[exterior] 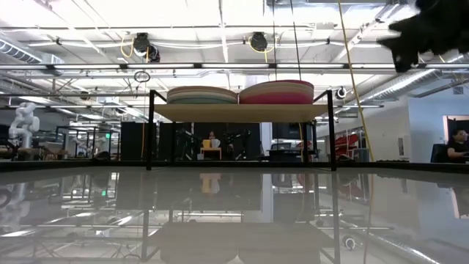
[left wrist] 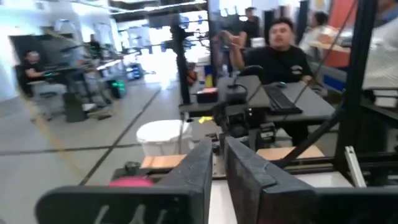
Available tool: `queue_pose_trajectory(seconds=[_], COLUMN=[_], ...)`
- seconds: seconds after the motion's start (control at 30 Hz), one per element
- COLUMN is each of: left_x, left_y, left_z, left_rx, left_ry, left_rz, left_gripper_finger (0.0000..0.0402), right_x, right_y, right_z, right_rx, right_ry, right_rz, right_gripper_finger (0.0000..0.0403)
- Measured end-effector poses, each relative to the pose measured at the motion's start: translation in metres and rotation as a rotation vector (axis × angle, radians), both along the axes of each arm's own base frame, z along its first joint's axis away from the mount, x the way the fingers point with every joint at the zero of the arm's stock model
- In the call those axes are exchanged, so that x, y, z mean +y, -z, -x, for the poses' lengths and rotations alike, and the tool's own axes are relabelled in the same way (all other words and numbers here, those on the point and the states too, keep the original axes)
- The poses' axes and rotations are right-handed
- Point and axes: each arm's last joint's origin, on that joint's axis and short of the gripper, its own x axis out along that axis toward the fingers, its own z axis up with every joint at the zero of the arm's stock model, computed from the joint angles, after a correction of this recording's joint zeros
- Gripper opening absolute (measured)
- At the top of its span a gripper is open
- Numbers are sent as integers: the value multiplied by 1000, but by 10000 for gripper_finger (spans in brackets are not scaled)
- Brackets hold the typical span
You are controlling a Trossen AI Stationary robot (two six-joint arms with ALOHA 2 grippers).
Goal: Place and stack plates onto a shelf
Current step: Return to Home Position
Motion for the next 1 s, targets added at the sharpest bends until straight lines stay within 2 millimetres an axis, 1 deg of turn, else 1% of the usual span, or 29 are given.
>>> queue_pose_trajectory(seconds=[0.07, 0.13, 0.3, 0.4, 0.53, 0.6, 0.67, 0.83, 0.9, 1.0], left_x=[-10, -19, -32, -37, -38, -39, -40, -40, -41, -41], left_y=[14, 31, 86, 117, 150, 163, 178, 204, 213, 225], left_z=[19, 36, 69, 81, 90, 94, 97, 107, 110, 113], left_rx=[-12, -54, -191, -264, -319, -334, -325, -353, -371, -392], left_ry=[-24, -32, -11, 22, 29, 40, 44, 51, 57, 68], left_rz=[13, 18, 63, 87, 106, 125, 133, 156, 174, 189], left_gripper_finger=[40, 33, 25, 25, 25, 25, 25, 25, 25, 25], right_x=[-1, -1, -2, -1, -1, -1, -1, -1, -1, -1], right_y=[8, 13, 19, 24, 31, 34, 35, 34, 35, 39], right_z=[-2, -4, -7, -10, -13, -14, -14, -14, -14, -15], right_rx=[31, 45, 30, 5, -1, 9, 13, 8, 13, 26], right_ry=[34, 56, 86, 85, 83, 82, 81, 78, 80, 82], right_rz=[-48, -56, -37, -38, 0, 12, 8, -8, -9, -28], right_gripper_finger=[160, 160, 160, 160, 153, 136, 109, 18, 8, 11])
